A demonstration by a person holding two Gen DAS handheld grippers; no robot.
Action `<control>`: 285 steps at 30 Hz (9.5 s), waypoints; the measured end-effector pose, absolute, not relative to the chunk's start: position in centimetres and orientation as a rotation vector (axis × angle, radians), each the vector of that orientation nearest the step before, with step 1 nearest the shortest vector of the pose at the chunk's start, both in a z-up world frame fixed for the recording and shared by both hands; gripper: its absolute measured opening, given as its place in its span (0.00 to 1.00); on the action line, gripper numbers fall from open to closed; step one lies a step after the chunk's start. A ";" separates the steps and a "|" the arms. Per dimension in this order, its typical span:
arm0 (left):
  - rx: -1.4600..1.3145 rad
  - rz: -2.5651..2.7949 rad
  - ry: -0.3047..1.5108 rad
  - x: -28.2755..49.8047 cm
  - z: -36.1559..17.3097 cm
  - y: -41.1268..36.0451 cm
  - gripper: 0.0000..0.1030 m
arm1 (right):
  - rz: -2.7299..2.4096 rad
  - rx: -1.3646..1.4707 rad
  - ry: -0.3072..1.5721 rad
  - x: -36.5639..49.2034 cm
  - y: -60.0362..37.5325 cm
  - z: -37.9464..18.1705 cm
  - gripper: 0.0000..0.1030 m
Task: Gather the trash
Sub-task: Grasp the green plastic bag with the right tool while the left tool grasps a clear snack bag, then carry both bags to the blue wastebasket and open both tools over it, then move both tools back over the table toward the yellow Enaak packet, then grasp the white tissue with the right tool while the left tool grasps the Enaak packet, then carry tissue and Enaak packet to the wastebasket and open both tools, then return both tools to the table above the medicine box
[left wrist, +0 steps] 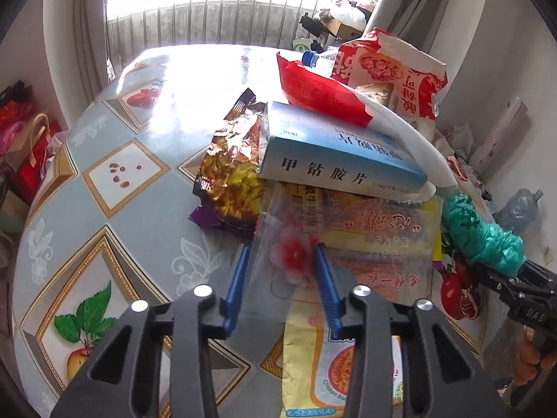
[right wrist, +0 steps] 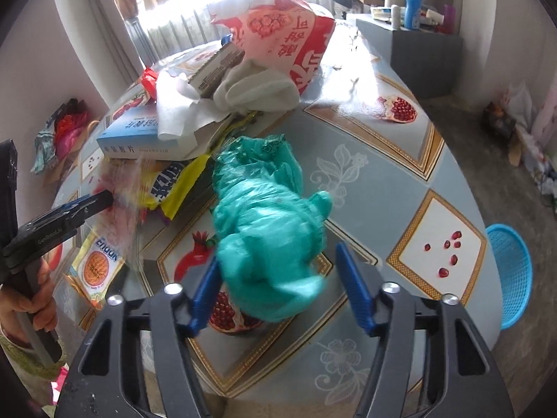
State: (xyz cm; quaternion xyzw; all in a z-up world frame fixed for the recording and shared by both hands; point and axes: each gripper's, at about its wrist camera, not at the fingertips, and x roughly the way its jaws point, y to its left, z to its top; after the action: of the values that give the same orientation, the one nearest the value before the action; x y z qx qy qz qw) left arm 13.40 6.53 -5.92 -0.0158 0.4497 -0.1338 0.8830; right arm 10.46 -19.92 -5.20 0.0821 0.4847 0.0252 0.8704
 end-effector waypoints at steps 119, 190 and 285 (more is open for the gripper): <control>0.056 -0.499 0.838 5.0 -1.4 3.3 0.90 | 0.080 0.256 0.751 2.5 -24.9 0.7 0.74; -0.016 -0.462 0.682 17.3 0.6 1.5 0.00 | 0.374 0.289 0.899 16.3 -19.3 -3.7 0.01; 0.156 -1.122 1.349 17.4 -9.0 -55.0 0.56 | -0.695 1.007 0.589 -4.6 -60.7 -16.5 0.48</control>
State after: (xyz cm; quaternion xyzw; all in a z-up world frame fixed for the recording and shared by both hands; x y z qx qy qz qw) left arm 17.36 -55.03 -8.95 0.0681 0.5907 -0.4913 0.6365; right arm -4.62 -60.72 -16.45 0.4657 0.2724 -0.3216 0.7782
